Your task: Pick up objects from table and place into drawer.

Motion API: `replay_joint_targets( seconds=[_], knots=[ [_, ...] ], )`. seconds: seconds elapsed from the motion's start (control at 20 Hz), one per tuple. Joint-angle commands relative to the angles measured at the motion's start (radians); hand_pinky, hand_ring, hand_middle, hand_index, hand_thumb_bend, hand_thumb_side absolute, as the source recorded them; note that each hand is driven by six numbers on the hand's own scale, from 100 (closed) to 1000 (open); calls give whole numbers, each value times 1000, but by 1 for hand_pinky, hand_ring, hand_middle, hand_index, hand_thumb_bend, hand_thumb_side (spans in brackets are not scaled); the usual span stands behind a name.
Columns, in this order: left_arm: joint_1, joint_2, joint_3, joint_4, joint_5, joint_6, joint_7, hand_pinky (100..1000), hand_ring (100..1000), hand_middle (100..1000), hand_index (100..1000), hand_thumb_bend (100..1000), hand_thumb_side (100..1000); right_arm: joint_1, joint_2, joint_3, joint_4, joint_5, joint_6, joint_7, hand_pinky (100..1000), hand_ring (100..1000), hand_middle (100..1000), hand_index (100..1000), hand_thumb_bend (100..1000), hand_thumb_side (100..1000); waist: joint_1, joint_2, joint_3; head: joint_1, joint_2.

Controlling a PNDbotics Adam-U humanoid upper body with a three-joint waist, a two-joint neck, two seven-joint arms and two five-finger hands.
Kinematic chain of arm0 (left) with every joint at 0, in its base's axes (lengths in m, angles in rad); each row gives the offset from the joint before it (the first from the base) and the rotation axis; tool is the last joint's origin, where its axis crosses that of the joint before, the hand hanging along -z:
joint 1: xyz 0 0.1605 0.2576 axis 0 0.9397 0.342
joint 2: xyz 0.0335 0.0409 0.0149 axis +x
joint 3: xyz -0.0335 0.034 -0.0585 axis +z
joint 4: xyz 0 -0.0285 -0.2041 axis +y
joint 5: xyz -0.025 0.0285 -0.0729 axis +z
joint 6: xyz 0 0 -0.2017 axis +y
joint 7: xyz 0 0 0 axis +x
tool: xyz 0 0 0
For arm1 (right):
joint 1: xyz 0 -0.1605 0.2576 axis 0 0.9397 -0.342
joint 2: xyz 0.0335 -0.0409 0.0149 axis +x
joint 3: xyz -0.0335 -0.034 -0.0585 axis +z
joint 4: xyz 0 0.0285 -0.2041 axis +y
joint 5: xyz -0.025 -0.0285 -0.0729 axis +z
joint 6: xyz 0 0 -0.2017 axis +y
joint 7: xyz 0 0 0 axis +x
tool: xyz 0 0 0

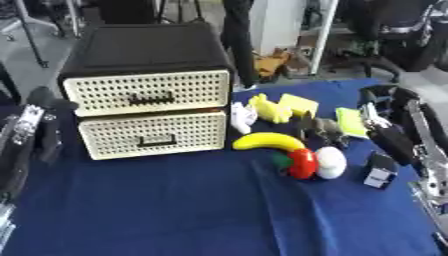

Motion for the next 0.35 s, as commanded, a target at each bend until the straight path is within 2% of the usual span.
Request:
replay_joint_targets(
  seconds=[0.05,0.35],
  knots=[
    [2,17,24,-14,16,-9,23,100,100,147,690,294,1000,2,-6,-6,-36,-27,-12,0,427,533,631,727,100,650,0,-12,0,1,10],
    [23,2,29,-13,31,-22,33,100,100,148,691,294,1000,25,2,-5,-50,-51,-22,1,424,530,627,727,100,659,-1,-15,2,4,15]
  ],
)
